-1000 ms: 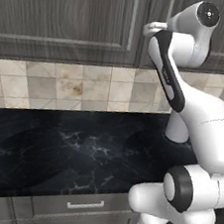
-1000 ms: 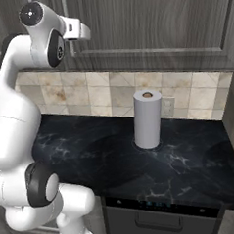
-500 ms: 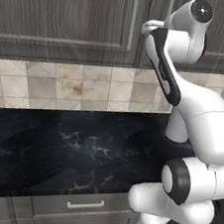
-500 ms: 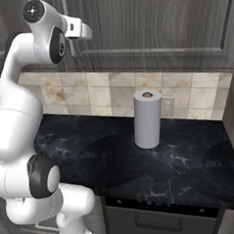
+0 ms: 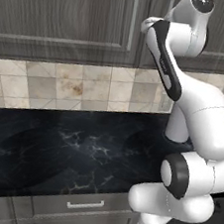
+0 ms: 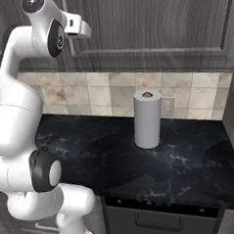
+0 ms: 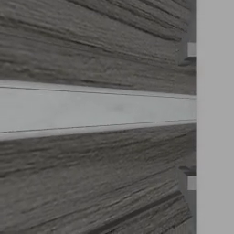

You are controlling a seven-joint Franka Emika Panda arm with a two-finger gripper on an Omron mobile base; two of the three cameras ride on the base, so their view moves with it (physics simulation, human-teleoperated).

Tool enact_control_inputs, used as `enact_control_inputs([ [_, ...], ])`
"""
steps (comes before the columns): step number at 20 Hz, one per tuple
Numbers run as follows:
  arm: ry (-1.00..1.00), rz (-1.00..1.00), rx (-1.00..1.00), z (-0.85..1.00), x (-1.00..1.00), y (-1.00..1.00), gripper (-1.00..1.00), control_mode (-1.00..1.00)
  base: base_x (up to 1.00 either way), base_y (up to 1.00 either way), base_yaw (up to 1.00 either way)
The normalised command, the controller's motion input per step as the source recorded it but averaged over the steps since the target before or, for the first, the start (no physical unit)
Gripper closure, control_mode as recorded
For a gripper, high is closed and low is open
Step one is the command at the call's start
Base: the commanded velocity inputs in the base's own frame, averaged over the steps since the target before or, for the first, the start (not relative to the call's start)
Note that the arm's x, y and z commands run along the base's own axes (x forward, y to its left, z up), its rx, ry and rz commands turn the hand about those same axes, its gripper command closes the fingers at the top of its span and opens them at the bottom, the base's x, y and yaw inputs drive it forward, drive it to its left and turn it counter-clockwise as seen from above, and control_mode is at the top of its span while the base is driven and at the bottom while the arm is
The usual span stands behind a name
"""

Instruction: Move the bowls from the cabinet to the plates on the dining table.

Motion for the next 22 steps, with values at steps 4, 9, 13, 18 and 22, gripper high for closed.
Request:
enact_control_inputs([
  [4, -0.12, -0.01, 0.11, -0.28, 0.02, 0.09, 1.00, -1.00, 0.00, 0.00, 0.00],
  [9, -0.10, 0.00, 0.18, -0.54, 0.10, 0.10, 1.00, -1.00, 0.00, 0.00, 0.00],
  [13, 0.03, 0.04, 0.12, 0.13, -0.11, 0.04, 1.00, -1.00, 0.00, 0.00, 0.00],
  [18, 0.01, 0.13, 0.00, 0.43, -0.42, -0.06, 1.00, -1.00, 0.00, 0.00, 0.00],
  [22, 0.00, 0.19, -0.05, 0.54, -0.72, -0.30, 1.00, -1.00, 0.00, 0.00, 0.00],
])
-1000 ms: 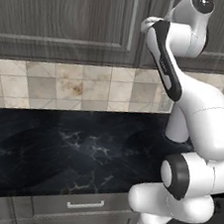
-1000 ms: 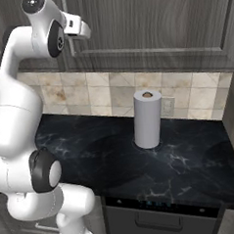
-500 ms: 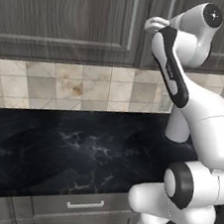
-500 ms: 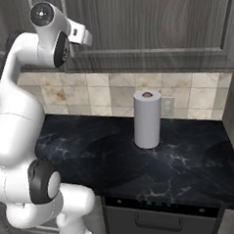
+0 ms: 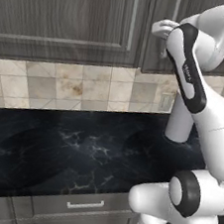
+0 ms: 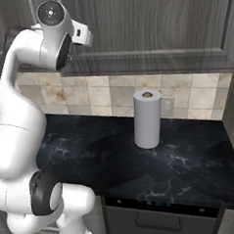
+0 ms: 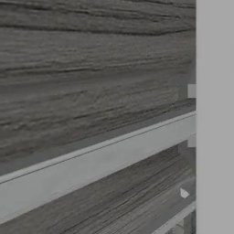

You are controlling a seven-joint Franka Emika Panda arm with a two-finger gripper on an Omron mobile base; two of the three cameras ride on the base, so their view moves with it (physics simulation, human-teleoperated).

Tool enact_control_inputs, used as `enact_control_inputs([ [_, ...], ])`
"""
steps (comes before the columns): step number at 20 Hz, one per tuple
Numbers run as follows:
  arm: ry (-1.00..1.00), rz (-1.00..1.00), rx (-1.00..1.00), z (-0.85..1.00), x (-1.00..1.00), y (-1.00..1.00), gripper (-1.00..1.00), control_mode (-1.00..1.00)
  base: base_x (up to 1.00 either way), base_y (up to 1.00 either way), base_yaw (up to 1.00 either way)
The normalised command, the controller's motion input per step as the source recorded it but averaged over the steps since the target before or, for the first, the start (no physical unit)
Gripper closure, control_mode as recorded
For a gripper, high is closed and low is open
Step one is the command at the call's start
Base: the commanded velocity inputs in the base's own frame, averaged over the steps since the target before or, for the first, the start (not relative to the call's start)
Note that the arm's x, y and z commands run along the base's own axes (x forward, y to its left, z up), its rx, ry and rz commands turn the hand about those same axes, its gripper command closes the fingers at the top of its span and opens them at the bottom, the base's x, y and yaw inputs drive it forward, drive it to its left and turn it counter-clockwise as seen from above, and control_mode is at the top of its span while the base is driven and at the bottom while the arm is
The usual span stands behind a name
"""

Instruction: Move the bowls from the cabinet to the plates on the dining table.

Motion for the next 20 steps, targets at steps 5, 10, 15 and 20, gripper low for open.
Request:
enact_control_inputs([
  [5, -0.02, 0.20, -0.12, 0.51, -0.94, -0.26, 1.00, -1.00, 0.00, 0.00, 0.00],
  [10, -0.05, 0.14, -0.16, 0.40, -1.00, -0.21, 1.00, -1.00, 0.00, 0.00, 0.00],
  [15, -0.11, -0.02, -0.12, 0.06, -1.00, -0.36, 1.00, -1.00, 0.00, 0.00, 0.00],
  [20, -0.11, -0.16, -0.07, 0.01, -0.86, -0.23, 1.00, -1.00, 0.00, 0.00, 0.00],
])
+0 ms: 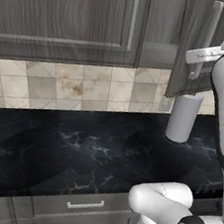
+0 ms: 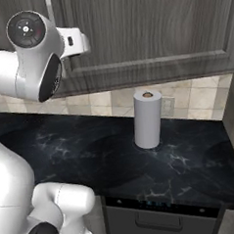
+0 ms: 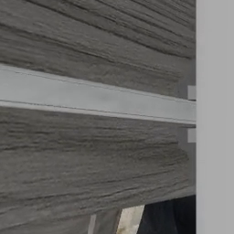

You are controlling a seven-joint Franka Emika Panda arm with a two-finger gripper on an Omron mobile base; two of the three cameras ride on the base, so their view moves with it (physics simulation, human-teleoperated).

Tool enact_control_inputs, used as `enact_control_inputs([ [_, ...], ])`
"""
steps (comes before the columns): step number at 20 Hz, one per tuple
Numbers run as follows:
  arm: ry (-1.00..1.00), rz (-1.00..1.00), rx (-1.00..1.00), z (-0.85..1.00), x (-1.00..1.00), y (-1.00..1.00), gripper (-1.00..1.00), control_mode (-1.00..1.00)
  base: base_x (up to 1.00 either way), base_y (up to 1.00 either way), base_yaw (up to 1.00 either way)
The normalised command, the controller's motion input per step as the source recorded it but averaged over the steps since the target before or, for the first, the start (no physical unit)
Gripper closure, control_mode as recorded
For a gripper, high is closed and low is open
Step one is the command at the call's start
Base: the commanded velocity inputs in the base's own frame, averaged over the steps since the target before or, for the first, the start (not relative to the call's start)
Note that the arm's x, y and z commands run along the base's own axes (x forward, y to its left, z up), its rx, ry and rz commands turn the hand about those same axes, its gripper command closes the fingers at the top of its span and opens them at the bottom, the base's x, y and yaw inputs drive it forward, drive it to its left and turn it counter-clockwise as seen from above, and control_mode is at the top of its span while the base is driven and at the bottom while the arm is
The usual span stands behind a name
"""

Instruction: Move the bowls from the cabinet to the plates on the dining table.

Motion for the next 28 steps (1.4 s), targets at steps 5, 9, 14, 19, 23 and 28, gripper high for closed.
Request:
enact_control_inputs([
  [5, 0.04, -0.10, 0.10, 0.09, -0.90, -0.57, 1.00, -1.00, 0.00, 0.00, 0.00],
  [9, 0.15, -0.04, 0.18, 0.09, -0.77, -0.91, 1.00, -1.00, 0.00, 0.00, 0.00],
  [14, 0.15, -0.02, 0.14, 0.04, -0.69, -0.98, 1.00, -1.00, 0.00, 0.00, 0.00],
  [19, 0.08, -0.06, 0.04, -0.02, -0.69, -0.66, 1.00, -1.00, 0.00, 0.00, 0.00],
  [23, -0.01, -0.12, 0.00, -0.08, -0.86, -0.12, 1.00, -1.00, 0.00, 0.00, 0.00],
  [28, -0.14, -0.18, -0.01, -0.04, -0.85, 0.07, -1.00, -1.00, 0.00, 0.00, 0.00],
])
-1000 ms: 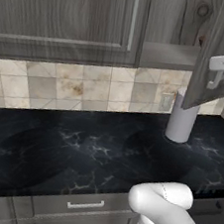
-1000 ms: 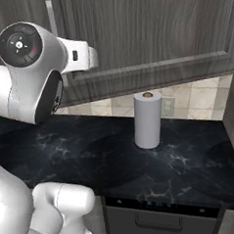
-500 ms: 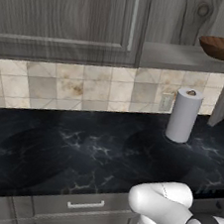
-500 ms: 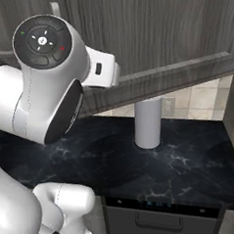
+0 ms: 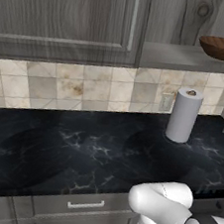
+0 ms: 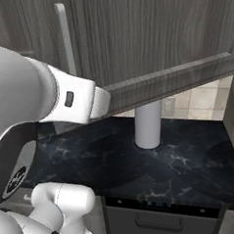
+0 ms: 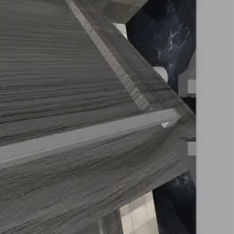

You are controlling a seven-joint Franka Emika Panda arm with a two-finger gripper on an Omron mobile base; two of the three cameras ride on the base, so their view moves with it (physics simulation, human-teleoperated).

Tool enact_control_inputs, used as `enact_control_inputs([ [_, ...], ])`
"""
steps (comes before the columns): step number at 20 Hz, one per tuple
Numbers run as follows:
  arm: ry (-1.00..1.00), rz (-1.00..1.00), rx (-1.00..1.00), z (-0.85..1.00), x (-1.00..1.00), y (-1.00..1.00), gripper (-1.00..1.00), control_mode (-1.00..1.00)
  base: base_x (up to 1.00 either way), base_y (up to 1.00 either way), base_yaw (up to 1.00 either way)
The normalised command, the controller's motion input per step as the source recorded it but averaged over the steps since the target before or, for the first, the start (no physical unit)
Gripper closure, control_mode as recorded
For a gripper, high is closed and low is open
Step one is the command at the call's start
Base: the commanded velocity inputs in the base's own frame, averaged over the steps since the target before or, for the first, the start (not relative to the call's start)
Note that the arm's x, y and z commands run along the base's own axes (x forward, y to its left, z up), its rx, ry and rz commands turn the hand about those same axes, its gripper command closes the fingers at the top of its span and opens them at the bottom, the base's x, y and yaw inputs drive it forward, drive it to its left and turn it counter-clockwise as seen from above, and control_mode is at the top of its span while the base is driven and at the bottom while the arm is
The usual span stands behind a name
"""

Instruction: Move the bowls from the cabinet to the plates on the dining table.

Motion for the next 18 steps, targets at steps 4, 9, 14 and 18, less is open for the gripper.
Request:
enact_control_inputs([
  [4, -0.16, -0.20, 0.01, 0.03, -0.75, 0.25, -1.00, -1.00, 0.00, 0.00, 0.00],
  [9, -0.13, -0.17, 0.00, 0.01, -0.42, 0.79, -1.00, -1.00, 0.00, 0.00, 0.00],
  [14, -0.12, -0.15, -0.01, 0.03, -0.10, 0.91, -1.00, -1.00, 0.00, 0.00, 0.00],
  [18, 0.02, -0.14, -0.11, -0.01, 0.12, 0.85, -1.00, -1.00, 0.00, 0.00, 0.00],
])
